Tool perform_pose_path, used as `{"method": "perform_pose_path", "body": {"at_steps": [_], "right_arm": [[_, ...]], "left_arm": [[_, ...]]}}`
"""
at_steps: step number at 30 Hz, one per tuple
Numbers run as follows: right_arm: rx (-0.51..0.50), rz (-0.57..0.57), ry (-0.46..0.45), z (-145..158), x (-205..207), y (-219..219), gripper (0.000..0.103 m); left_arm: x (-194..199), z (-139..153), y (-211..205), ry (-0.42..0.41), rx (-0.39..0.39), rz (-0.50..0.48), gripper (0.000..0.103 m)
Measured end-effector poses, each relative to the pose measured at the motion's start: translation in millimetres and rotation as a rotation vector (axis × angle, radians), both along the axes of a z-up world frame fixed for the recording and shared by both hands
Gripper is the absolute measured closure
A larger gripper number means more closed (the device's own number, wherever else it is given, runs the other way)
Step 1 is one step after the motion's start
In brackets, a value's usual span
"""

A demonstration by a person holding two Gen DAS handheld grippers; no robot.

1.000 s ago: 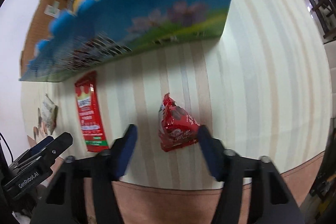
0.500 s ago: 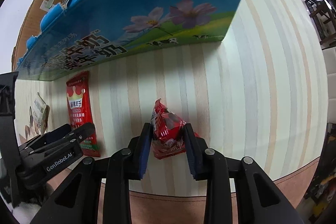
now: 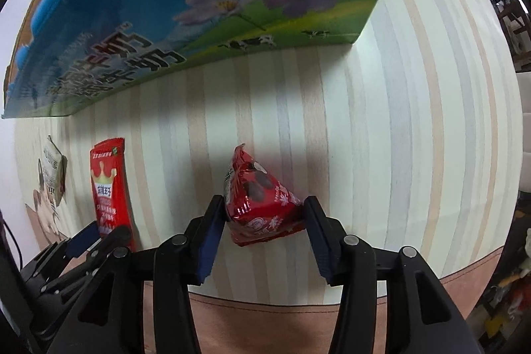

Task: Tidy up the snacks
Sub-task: 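Grasp the small red packet with the right tool while the left tool grasps the red spicy-strip pack, then lower both red packets into the box and open both tools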

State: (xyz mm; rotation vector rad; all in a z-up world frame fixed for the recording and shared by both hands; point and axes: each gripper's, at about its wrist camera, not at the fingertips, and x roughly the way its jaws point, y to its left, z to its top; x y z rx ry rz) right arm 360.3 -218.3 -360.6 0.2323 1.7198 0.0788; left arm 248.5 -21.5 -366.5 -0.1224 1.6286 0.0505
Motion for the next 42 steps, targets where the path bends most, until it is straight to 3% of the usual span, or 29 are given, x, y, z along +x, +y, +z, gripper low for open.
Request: {"method": "perform_pose_path", "body": {"at_steps": [7,13,24,28,30,37,42], "right_arm": [[-0.001,0.034,-0.072,6,-5,9,0.062],[0.060,0.021,-0.096,19,-26,13,0.063],[0.178,-0.005,-0.172,78,-46,5,0.063],[0.206,-0.014,-0.210,102,-42,1,0.063],[0.228,-0.020,-0.232,118,-39,-2,0.063],[0.285,-0.020,-0.351,183,-13,-11,0.063],[0.282,-0.020,-0.418,210,25,-10,0.063]], "left_arm": [[-16,6,-1,-0.021,-0.010,-0.001,0.057],[-34,40,5,-0.047,-0.034,-0.003,0.057],[-60,91,-1,-0.109,-0.099,-0.041,0.060],[-54,117,6,-0.147,-0.117,-0.045,0.060],[-31,134,10,-0.163,-0.130,-0.044,0.060],[5,213,8,-0.317,-0.221,-0.034,0.060],[52,255,16,-0.422,-0.212,-0.046,0.060]]}}
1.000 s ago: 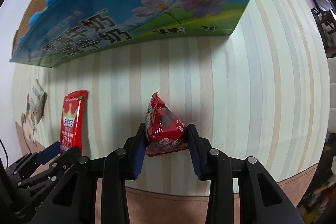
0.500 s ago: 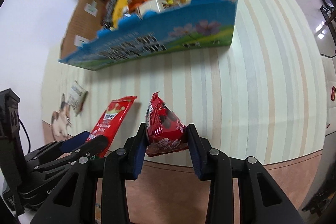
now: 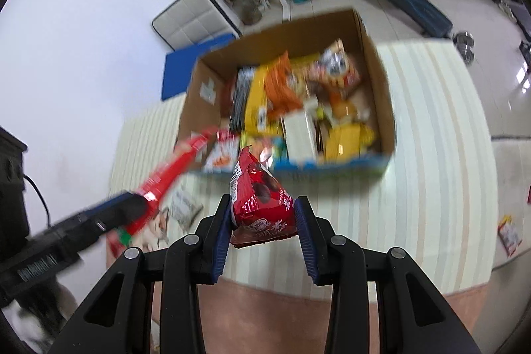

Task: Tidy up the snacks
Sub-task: 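Lower both red packets into the box and open both tools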

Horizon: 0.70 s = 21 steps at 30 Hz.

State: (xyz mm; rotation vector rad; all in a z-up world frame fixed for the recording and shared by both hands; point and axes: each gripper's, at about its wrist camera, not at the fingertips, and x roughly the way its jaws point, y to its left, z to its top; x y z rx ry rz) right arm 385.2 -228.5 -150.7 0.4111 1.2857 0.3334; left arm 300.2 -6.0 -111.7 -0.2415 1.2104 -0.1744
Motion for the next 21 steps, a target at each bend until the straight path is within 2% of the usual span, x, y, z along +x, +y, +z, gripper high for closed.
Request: {"method": "perform_pose_path", "body": {"at_steps": [2,4,7,10,15,21], "right_arm": [[-0.020,-0.015,-0.005,-2,23,-2,0.063],[-0.040,-0.030,0.002,-9,42,-4,0.063],[-0.085,-0.052,0.021,-25,70,-8,0.063],[-0.133,-0.070,0.047,-45,95,-11,0.063],[-0.200,-0.079,0.094,-75,120,-14,0.063],[-0.235,-0.084,0.130,-96,130,-16,0.062]], "left_arm": [[28,8,3,-0.032,0.039,-0.002,0.060],[55,4,6,-0.035,0.076,0.002,0.060],[88,-11,10,-0.018,0.118,0.004,0.060],[126,-37,15,0.036,0.146,0.014,0.060],[155,-70,19,0.072,0.205,0.010,0.060],[176,-98,26,0.119,0.243,0.018,0.060]]}}
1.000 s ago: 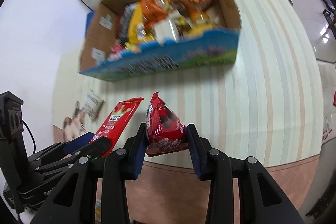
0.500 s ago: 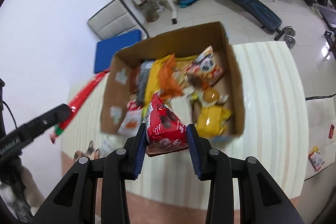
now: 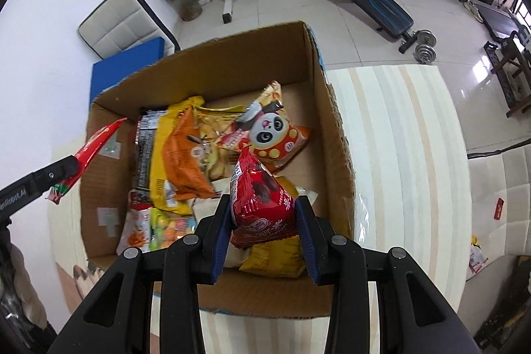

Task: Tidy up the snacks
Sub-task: 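Lower both red packets into the box and open both tools, then move the left tool down toward the white wrapped packet on the table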

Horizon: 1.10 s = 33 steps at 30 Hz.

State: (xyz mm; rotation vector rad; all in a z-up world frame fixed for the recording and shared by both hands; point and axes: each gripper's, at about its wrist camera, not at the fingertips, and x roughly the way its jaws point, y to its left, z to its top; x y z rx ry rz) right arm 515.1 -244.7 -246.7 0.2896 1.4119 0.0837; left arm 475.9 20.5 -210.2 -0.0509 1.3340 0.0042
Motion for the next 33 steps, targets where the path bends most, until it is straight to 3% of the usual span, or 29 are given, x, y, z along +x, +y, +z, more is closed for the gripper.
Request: {"method": "perform_pose_path", "body": {"at_steps": [9,13,16,17,18,19,21,23,29,33], "right_arm": [[0.014,0.043,0.010,-4,14,17,0.061],[0.016,0.063,0.047,-5,21,30,0.055],[0.007,0.062,0.045,-2,21,32,0.035],[0.006,0.063,0.042,0,20,33,0.029],[0.013,0.063,0.036,3,19,33,0.028],[0.021,0.059,0.033,6,17,33,0.027],[0.031,0.058,0.028,12,14,33,0.016],[0.018,0.066,0.014,17,11,36,0.012],[-0.020,0.086,-0.042,38,-14,48,0.008],[0.012,0.106,-0.039,41,-36,64,0.008]], "left_arm": [[15,-20,13,0.048,0.007,0.019,0.057],[16,-26,13,0.092,-0.008,0.022,0.057],[15,-25,17,0.101,-0.050,0.044,0.046],[15,-23,17,0.100,-0.052,0.048,0.030],[14,-19,18,0.089,-0.054,0.050,0.018],[12,-15,18,0.072,-0.063,0.045,0.016],[10,-9,19,0.045,-0.061,0.045,0.016],[4,3,18,0.004,-0.063,0.034,0.016],[-33,38,19,-0.131,-0.041,-0.020,0.015],[-70,45,34,-0.158,0.012,-0.036,0.015]]}}
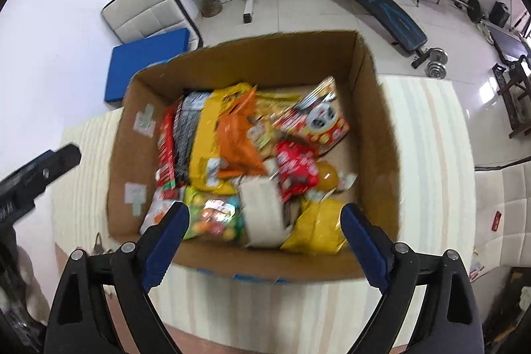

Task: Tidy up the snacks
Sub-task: 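Move the left tool down toward the white wrapped packet on the table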

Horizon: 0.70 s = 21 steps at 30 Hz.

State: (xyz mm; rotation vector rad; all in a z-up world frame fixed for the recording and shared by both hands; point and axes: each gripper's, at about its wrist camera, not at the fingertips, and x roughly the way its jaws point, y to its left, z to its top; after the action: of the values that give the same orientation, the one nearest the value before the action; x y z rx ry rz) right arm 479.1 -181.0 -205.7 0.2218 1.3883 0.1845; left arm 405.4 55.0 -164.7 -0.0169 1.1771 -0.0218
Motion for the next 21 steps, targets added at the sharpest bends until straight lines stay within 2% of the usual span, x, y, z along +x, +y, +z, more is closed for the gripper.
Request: {"method": "perform_pose_path", "body": {"at_steps": [3,7,8,10,12,14,17,21], "right_arm": [[0.031,-0.001,0.020,-2,-20,17,0.008],[0.093,0.010,0.046,-7,-43,46,0.008],[0.105,0.010,0.060,-12,-48,53,0.008],[0.121,0.010,0.081,-20,-52,64,0.008],[0.118,0.015,0.098,-28,-53,74,0.008],[0.111,0.016,0.105,-32,-51,79,0.008],[0.096,0.010,0.106,-34,-48,83,0.008],[0.081,0.010,0.088,-30,-39,87,0.008]], "left_arm": [[-28,-11,21,0.041,0.035,0.014,0.015],[-60,-53,65,0.189,0.031,0.091,0.016],[-65,-65,75,0.232,0.006,0.113,0.015],[-77,-98,105,0.361,-0.080,0.228,0.016],[-85,-120,128,0.419,-0.184,0.325,0.016],[-90,-142,153,0.458,-0.286,0.457,0.016],[-92,-170,174,0.483,-0.390,0.616,0.016],[-86,-201,184,0.540,-0.453,0.730,0.016]]}}
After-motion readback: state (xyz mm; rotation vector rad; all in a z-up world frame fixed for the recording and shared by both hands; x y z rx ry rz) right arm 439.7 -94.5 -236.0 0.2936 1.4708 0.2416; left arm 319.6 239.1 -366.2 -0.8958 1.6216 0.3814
